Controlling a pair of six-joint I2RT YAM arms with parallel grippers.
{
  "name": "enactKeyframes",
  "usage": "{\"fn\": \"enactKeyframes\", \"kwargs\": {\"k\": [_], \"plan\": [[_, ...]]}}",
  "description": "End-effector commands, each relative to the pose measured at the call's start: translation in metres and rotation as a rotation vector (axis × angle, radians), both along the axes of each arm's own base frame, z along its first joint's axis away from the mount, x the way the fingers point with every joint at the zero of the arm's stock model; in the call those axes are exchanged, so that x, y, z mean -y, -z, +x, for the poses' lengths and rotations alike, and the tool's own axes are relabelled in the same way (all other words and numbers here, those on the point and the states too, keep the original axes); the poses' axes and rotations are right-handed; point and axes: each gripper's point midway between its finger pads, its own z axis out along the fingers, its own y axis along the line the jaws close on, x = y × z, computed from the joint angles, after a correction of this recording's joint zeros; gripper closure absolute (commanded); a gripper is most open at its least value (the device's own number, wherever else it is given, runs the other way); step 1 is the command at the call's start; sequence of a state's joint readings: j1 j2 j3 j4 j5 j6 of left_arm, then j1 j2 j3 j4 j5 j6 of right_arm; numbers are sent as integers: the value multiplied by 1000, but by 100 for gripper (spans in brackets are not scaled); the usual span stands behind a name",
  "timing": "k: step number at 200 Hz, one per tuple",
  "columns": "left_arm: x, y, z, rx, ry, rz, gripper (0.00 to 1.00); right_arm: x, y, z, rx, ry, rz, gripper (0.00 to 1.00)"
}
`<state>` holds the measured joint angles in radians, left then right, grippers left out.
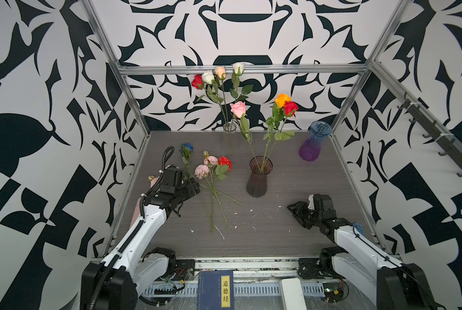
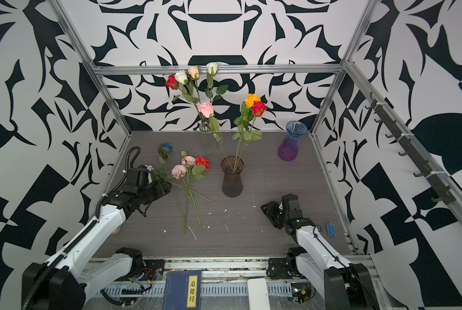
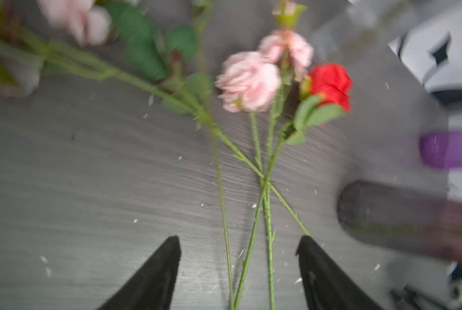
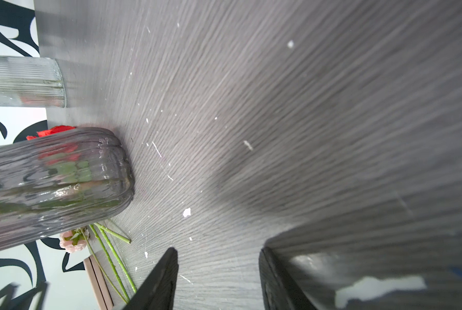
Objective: Arrange the flowers into the vase
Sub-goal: 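Grasp the blue rose stem in the bunch with the left gripper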
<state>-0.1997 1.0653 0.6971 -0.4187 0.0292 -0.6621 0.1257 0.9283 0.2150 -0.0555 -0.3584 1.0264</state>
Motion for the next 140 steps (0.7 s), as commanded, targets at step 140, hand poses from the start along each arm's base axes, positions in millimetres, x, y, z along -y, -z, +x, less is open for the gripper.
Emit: {"fn": "enactKeyframes", "kwargs": {"k": [140], "plan": [[8,71,54,-162,-39,-287,64,9,5,-1,-18,45,-31,47]]}}
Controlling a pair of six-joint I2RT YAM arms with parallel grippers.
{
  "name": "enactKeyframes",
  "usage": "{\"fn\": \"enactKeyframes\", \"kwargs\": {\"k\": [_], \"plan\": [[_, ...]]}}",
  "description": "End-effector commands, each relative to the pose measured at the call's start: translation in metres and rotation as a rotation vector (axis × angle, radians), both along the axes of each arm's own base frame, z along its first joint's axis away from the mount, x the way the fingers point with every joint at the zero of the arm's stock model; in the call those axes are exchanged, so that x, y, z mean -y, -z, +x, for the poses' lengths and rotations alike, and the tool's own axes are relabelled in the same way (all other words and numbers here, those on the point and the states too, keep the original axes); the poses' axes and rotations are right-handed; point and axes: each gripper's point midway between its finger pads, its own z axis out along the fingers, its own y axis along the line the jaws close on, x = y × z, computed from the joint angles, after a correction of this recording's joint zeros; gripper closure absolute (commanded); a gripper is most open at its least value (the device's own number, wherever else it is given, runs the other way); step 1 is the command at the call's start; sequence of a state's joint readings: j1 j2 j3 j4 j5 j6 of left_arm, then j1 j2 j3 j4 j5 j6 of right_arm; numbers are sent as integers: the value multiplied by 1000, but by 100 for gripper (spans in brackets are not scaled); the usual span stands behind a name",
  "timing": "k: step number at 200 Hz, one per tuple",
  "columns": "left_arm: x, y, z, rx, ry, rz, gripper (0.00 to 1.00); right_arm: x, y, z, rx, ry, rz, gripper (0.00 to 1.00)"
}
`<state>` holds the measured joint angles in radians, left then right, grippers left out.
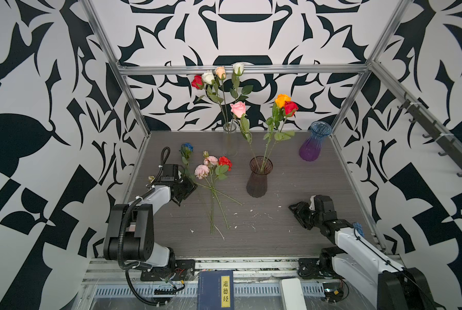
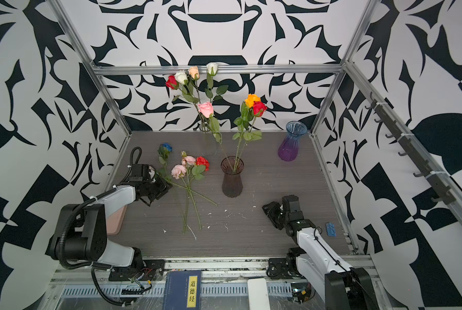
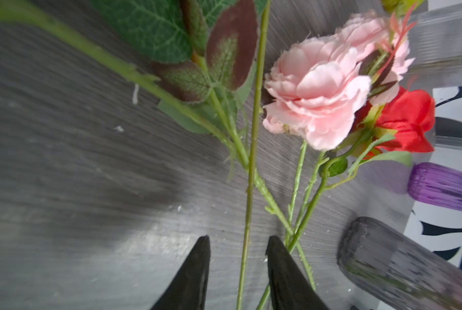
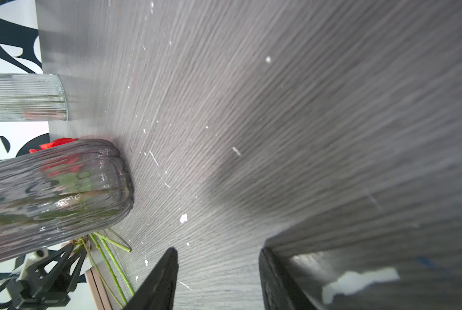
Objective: Arrange the flowers into the vase
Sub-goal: 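Grasp the blue rose stem in the bunch with the left gripper, then lift the blue rose up out of the bunch with the left gripper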
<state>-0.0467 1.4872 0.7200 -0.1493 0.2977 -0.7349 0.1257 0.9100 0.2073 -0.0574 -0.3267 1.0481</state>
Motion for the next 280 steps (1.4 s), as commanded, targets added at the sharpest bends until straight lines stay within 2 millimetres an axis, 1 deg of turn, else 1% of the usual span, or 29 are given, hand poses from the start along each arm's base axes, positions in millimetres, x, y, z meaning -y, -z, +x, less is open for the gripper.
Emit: {"fn": "enactKeyframes", "kwargs": {"k": [1,17,59,95,115,158,199,215,243,263,280], "plan": [[7,-1,5,18,6,-51,64,4,5,-2,-22,10,-19,47],[11,-2,7,26,21,-76,70,3,5,-2,-20,8,-18,47],[15,0,11,22,32,-95,85,4,3,-2,-15,7,-21,47],[15,-1,11,16,37,-94,85,4,5,-2,-22,8,-21,47],[15,3,8,2,40,-88,82,4,3,-2,-16,12,-21,47],[16,12,5,-19,36,-99,81,4,4,-3,-18,12,-22,47],[17,13,8,-20,32,-111,82,5,3,-2,-17,13,-23,47],[17,13,8,-19,34,-114,86,5,3,-3,-16,14,-23,47],[18,5,12,3,37,-118,96,5,3,-3,-13,17,-24,47],[15,-6,16,21,34,-115,100,5,3,-3,-14,17,-24,47],[10,-18,20,44,21,-123,100,5,2,-3,-12,17,-24,47]]}}
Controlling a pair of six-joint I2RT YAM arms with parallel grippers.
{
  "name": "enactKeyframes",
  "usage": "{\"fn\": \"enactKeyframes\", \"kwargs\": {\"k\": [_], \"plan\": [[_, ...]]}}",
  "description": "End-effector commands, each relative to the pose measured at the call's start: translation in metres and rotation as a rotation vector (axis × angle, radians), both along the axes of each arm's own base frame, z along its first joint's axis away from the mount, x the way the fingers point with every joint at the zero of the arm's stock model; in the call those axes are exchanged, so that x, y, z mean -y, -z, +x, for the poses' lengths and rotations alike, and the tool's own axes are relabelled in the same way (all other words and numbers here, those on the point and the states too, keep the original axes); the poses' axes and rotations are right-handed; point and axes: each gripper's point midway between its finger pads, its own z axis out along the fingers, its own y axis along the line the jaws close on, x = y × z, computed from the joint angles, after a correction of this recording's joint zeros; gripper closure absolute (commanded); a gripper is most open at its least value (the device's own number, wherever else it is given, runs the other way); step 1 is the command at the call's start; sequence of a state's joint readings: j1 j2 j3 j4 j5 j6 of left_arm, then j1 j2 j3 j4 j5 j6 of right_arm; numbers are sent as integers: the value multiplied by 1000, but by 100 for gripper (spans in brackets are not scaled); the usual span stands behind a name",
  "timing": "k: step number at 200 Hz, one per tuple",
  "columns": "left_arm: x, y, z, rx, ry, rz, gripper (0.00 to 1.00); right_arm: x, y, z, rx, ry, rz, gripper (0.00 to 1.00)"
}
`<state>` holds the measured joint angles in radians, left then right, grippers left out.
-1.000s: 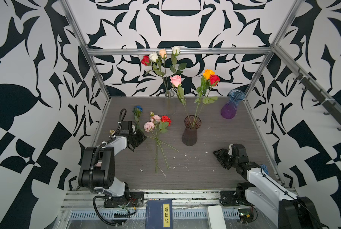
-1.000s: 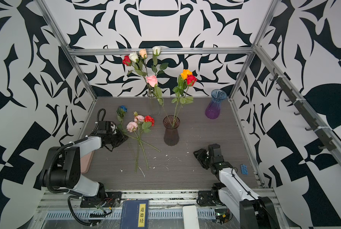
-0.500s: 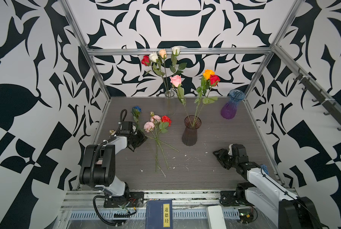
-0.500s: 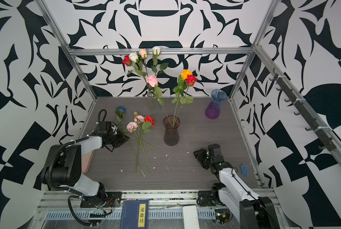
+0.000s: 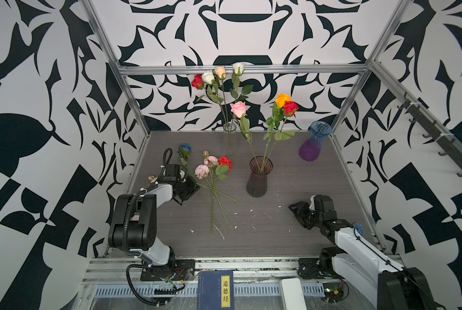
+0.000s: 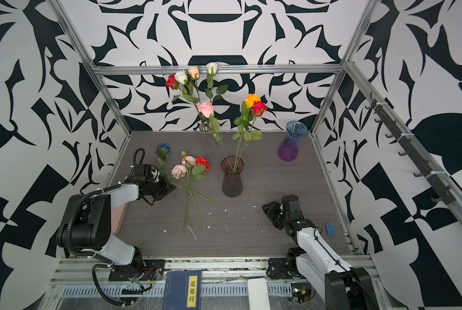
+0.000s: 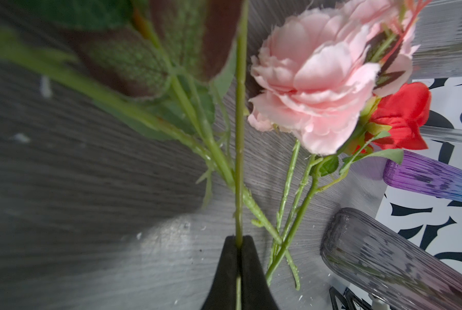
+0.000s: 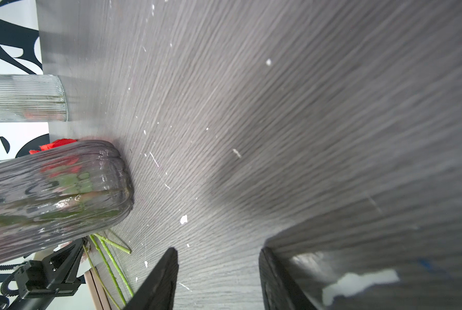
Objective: Arrange the flowers into the vase
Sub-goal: 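Lift the blue rose up out of the bunch with the left gripper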
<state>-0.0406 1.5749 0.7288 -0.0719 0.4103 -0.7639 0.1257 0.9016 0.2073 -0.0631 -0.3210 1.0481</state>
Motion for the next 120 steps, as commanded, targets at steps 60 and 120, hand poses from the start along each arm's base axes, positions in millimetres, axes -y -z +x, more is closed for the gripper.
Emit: {"fn": "enactKeyframes", "kwargs": {"k": [60,120], "plan": [[-30,-111,24,219,-86,-20,100,6,2,-4,-10,19,-22,47],[-34,-231,28,470,-210,-139,100,5,1,-4,-7,18,-21,47]]}}
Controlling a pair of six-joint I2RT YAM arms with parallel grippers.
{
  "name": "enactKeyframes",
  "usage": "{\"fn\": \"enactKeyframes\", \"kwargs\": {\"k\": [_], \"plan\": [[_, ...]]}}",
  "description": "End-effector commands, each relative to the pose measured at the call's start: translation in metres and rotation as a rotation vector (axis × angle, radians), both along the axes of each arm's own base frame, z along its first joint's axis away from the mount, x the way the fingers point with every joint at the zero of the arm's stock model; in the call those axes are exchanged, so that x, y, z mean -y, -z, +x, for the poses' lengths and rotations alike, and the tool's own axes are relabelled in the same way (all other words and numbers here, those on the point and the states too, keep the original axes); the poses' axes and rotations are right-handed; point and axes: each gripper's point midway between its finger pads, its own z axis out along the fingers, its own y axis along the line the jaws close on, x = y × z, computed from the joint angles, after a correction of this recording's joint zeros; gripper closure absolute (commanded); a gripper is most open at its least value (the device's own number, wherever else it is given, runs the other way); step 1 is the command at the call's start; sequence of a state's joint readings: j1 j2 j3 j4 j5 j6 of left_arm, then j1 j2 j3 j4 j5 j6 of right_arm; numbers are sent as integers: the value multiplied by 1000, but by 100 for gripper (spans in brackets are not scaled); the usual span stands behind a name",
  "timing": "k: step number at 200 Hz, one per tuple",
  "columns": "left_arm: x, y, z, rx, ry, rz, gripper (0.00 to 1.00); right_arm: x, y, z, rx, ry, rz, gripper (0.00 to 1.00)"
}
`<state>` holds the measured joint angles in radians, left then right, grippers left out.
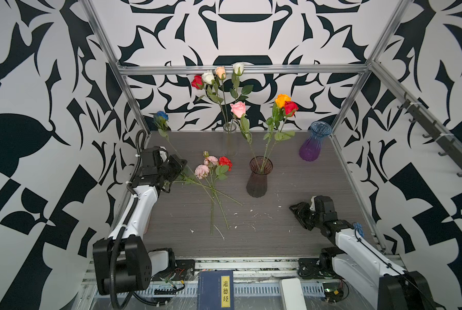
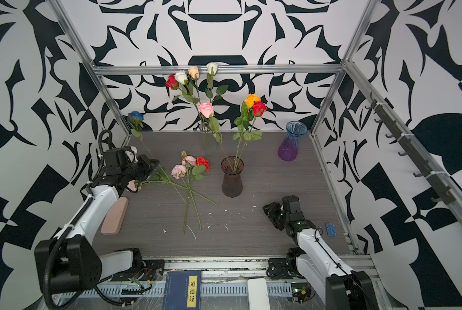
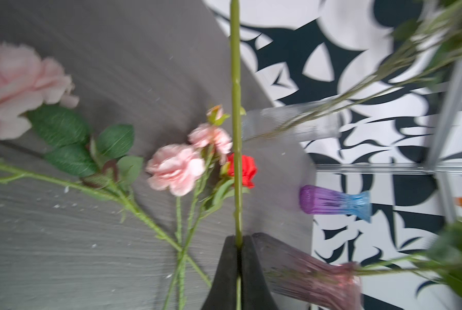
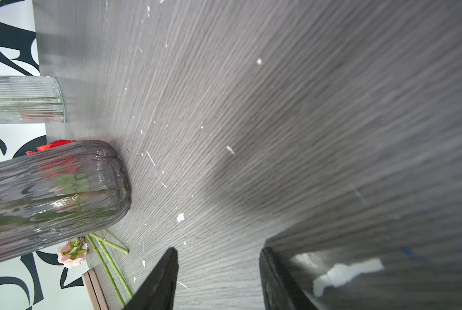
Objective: Arrange the flowers into the vase
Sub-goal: 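Lift the blue rose up out of the bunch with the left gripper, then carry the blue rose over the dark purple vase and lower it in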
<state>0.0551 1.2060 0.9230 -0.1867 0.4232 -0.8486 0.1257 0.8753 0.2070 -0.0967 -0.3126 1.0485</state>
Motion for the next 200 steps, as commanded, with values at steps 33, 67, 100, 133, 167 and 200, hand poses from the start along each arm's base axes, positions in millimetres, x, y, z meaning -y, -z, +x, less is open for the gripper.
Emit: {"fn": "enactKeyframes", "kwargs": {"k": [33,67,100,133,167,200], "plan": [[12,-125,6,296,-44,-183,100,3,0,-1,5,11,-12,47],[63,-231,-9,616,125,-167,100,3,-3,-1,15,11,-9,47],[137,-301,-51,904,285,-11,100,3,-2,-2,13,12,-7,47],[210,-325,-90,1100,440,195,100,3,-4,-2,21,15,-6,47],[260,-297,-73,1093,472,366,100,3,-4,-2,21,14,-4,47],[268,-270,-43,1009,416,415,100,3,-3,-2,20,13,-3,47]]}}
